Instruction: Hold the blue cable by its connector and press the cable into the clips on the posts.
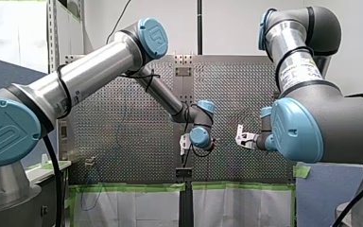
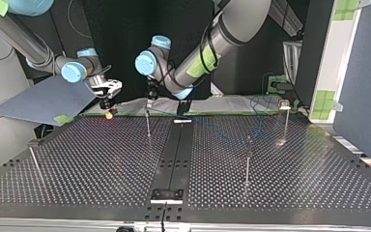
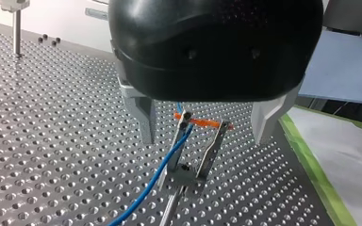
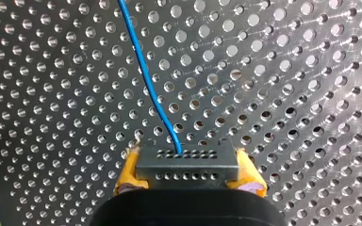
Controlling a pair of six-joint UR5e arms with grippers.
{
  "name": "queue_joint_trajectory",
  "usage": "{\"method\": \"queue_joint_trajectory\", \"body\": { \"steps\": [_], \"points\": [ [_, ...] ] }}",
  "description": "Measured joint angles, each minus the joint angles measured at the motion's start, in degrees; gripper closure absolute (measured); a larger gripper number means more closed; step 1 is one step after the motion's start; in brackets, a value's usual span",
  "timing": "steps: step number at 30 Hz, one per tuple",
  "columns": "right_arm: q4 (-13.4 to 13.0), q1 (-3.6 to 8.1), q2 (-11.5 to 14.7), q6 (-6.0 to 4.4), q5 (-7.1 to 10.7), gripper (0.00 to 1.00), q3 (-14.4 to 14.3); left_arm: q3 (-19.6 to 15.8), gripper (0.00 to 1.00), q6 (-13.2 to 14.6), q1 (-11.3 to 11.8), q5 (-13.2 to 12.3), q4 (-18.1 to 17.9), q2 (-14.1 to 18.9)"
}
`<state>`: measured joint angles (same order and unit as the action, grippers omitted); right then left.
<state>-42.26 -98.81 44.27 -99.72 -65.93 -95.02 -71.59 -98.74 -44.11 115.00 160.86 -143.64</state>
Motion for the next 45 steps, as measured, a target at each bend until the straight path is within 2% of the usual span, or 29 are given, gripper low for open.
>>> {"method": "queue_joint_trajectory", "body": {
  "steps": [27,34,39,45],
  "points": [
    [0.17,0.01,0.00,0.09,0.00,1.00,0.01,-0.02,0.01,-0.15,-0.53,0.25,0.91,0.03],
    [0.12,0.06,0.00,0.04,0.00,1.00,0.01,-0.12,0.01,-0.14,-0.67,1.84,1.60,0.07],
    [0.19,0.20,0.00,0.04,0.00,1.00,0.00,-1.61,0.01,-0.20,-0.96,2.64,1.26,0.89],
    [0.17,0.24,0.00,0.07,0.00,1.00,0.01,-4.52,0.01,-0.22,-1.07,2.88,-1.19,3.56]
  ]
}}
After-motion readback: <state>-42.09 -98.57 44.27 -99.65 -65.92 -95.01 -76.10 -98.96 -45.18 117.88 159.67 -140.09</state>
